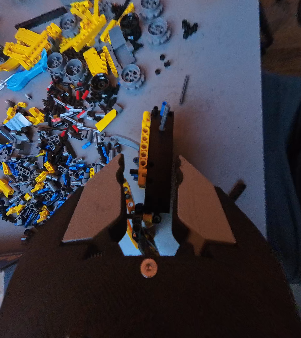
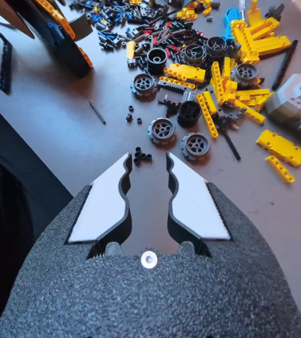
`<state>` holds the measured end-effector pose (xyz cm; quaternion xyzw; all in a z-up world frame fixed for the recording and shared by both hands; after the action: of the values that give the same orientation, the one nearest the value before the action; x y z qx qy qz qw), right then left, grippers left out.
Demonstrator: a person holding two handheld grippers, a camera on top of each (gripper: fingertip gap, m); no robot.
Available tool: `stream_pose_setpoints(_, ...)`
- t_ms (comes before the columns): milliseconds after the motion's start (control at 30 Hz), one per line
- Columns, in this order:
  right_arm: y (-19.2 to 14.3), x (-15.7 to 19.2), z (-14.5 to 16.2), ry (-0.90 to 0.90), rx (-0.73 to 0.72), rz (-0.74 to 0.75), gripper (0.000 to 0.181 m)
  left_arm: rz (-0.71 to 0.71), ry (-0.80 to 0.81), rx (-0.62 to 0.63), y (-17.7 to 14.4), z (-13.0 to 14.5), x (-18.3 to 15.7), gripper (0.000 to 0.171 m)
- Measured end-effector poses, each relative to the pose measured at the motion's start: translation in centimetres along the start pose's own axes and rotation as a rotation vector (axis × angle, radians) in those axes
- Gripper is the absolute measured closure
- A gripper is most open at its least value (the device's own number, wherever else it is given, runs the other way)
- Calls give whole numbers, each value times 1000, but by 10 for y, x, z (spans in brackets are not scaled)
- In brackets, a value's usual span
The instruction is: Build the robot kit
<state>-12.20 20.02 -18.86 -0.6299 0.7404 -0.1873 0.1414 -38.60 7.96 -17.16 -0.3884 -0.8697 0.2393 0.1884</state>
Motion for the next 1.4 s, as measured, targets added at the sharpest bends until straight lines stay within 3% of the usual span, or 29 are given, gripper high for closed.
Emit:
stream_pose_setpoints(100, 4, 4, 3, -27, -46, -9, 146, -51, -40, -61, -10, -10, -1, 114)
stream_pose_setpoints(267, 7, 8, 14, -47, -77, -12, 146, -299, -53, -79, -54, -8, -13, 113)
stream_pose_setpoints(367, 5, 12, 15, -72, -105, -7, 147, -424, -117, -139, -89, -1, -44, 113)
stream_pose_setpoints(433, 7, 12, 12, -76, -105, -18, 148, -417, -187, -217, -99, 5, -75, 116)
stream_pose_setpoints(567, 11, 5, 14, -146, 2, 1, 147, -311, -312, -304, -75, 27, -133, 123)
stream_pose_setpoints(767, 24, 12, 25, -66, 79, -5, 153, -203, -328, -315, -31, 38, -170, 127)
stream_pose_setpoints(800, 26, 12, 26, -63, 80, 4, 154, -196, -315, -302, -26, 37, -170, 127)
stream_pose_setpoints(867, 27, 11, 25, -51, 66, 23, 172, -170, -293, -292, -20, 32, -171, 128)
stream_pose_setpoints(1033, 24, 22, 23, -106, 39, 10, 175, -117, -264, -281, -7, 22, -173, 130)
stream_pose_setpoints(1267, 32, 100, -37, -286, -235, -299, 174, -173, -202, -332, -1, -4, -151, 143)
stream_pose_setpoints(1400, 56, 132, -58, -413, -275, -426, 175, -191, -196, -350, -4, -11, -132, 142)
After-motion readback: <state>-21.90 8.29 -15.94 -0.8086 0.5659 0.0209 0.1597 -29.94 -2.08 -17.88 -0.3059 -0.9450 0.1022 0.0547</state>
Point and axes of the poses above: each gripper's, where its closed fingertips meet, y out along the fingers, z out of its underside, x = y × z across the jaws, the point moved 6 cm from there along -y, back along the fingers, and after that the axes turned 15 degrees about -x, right-handed, at the moved point
